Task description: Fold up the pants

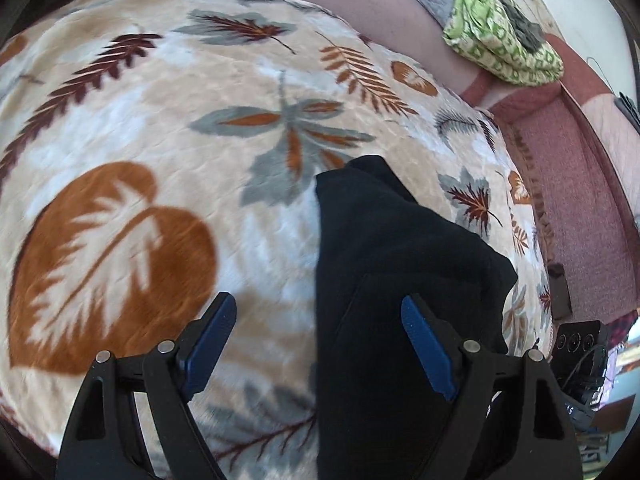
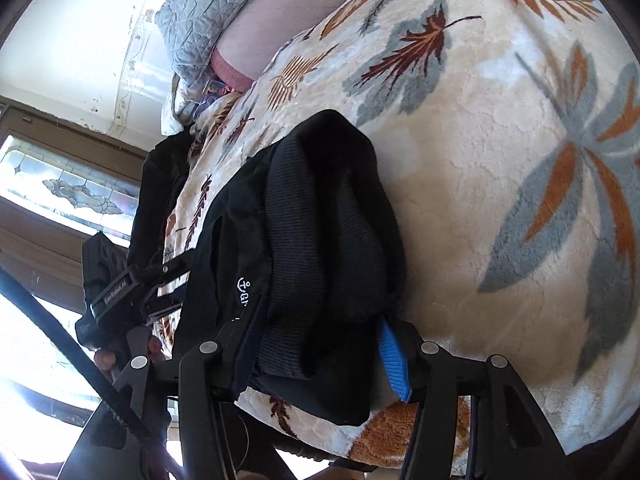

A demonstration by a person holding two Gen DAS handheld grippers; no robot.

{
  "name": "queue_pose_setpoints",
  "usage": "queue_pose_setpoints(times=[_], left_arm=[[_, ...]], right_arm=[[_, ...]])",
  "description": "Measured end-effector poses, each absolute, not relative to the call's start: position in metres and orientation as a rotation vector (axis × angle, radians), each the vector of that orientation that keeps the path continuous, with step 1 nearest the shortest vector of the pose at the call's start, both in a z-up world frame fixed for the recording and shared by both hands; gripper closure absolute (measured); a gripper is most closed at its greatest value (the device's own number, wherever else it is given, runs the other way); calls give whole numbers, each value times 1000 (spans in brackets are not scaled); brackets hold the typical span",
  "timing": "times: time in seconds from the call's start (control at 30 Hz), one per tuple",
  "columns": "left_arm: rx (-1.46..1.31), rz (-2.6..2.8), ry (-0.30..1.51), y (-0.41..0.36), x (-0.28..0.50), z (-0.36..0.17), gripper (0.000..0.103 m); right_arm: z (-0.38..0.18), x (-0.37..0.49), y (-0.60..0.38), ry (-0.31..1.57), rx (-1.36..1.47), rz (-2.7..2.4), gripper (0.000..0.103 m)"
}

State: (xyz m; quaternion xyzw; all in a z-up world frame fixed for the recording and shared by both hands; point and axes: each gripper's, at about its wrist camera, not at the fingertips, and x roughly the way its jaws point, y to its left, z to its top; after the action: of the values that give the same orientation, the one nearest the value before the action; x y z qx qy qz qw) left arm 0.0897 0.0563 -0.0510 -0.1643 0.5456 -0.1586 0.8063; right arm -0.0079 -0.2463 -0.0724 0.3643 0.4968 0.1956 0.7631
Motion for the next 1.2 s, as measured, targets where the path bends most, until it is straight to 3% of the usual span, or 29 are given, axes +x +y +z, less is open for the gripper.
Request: queue_pose_setpoints(times=[0.13, 0.2, 0.67, 0.73, 0.77, 0.83, 0.87, 0.93, 1.2], left_arm=[[-330, -361, 1180, 50, 100, -54, 10], [-324, -379, 1192, 46, 104, -56, 0], [-227, -254, 1132, 22, 105, -59, 0], [-250, -280, 1137, 24, 104, -55, 18], [-285, -342, 1135, 24, 102, -52, 55], [-279, -342, 1131, 23, 97, -45, 65], [-252, -331, 1118, 22, 94, -41, 71], [-249, -311, 1106, 22, 89, -36, 73], [-285, -301, 1049, 32, 72, -6, 76]], right_arm=[[-76, -4, -247, 1078, 821, 440, 44], [-79, -1, -248, 1076, 848, 450, 44], [-76, 22, -217, 1046, 780, 449, 43], [-74, 21, -212, 1045, 742, 432, 44], [-72, 20, -211, 1043, 722, 424, 46], [-67, 18, -209, 1039, 686, 417, 67], [-62, 16, -207, 1029, 660, 423, 69], [-52, 12, -206, 1007, 619, 431, 73], [-11, 0, -191, 922, 511, 466, 74]])
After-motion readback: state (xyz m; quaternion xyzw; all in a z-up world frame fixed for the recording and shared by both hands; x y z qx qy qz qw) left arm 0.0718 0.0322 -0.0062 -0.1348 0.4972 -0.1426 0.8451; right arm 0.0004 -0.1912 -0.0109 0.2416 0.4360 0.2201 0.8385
